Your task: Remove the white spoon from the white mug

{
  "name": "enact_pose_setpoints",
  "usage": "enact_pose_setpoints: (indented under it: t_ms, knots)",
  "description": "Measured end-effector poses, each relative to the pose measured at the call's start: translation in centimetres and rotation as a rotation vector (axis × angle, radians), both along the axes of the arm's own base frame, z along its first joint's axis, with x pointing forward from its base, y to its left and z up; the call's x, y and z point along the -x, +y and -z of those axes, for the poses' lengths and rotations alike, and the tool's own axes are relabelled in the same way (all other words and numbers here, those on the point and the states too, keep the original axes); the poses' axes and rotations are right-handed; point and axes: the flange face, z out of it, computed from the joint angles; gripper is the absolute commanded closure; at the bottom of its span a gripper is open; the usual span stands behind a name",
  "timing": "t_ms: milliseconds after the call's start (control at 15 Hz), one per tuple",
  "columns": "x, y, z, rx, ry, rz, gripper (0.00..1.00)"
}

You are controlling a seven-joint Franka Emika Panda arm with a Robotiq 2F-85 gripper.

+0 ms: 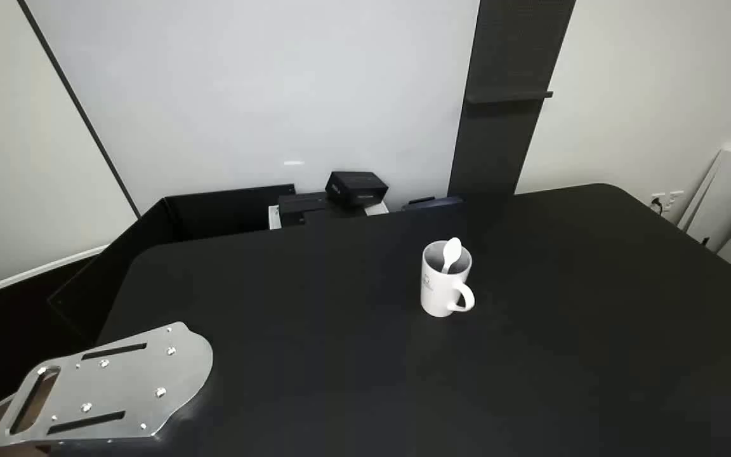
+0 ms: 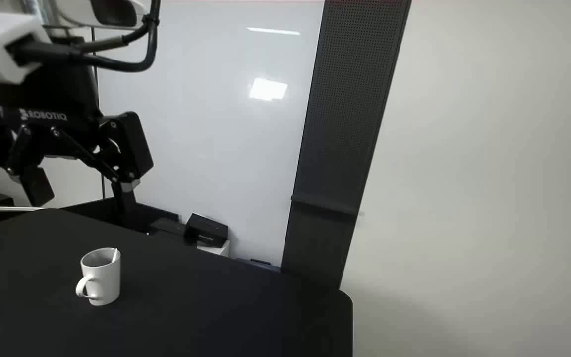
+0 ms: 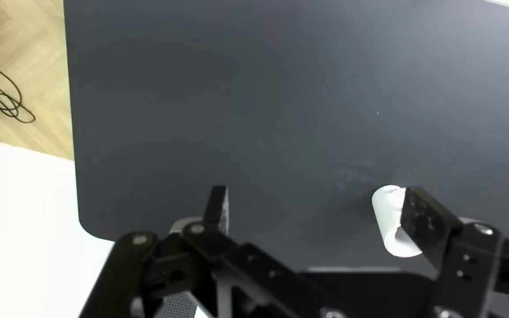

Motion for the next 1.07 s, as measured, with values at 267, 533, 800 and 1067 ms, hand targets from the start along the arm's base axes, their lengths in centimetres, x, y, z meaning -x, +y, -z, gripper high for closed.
enact_pose_setpoints:
  t_ms: [267,533,800,1067]
  knots:
    - [0.0,0.0,0.0,0.0,0.0,0.0,0.0]
    - [0.0,0.0,0.0,0.0,0.0,0.0,0.0]
    - [0.0,0.0,0.0,0.0,0.0,0.0,0.0]
    - [-0.29,-0.02,0.1,-0.013,0.001,-0.054,0.0]
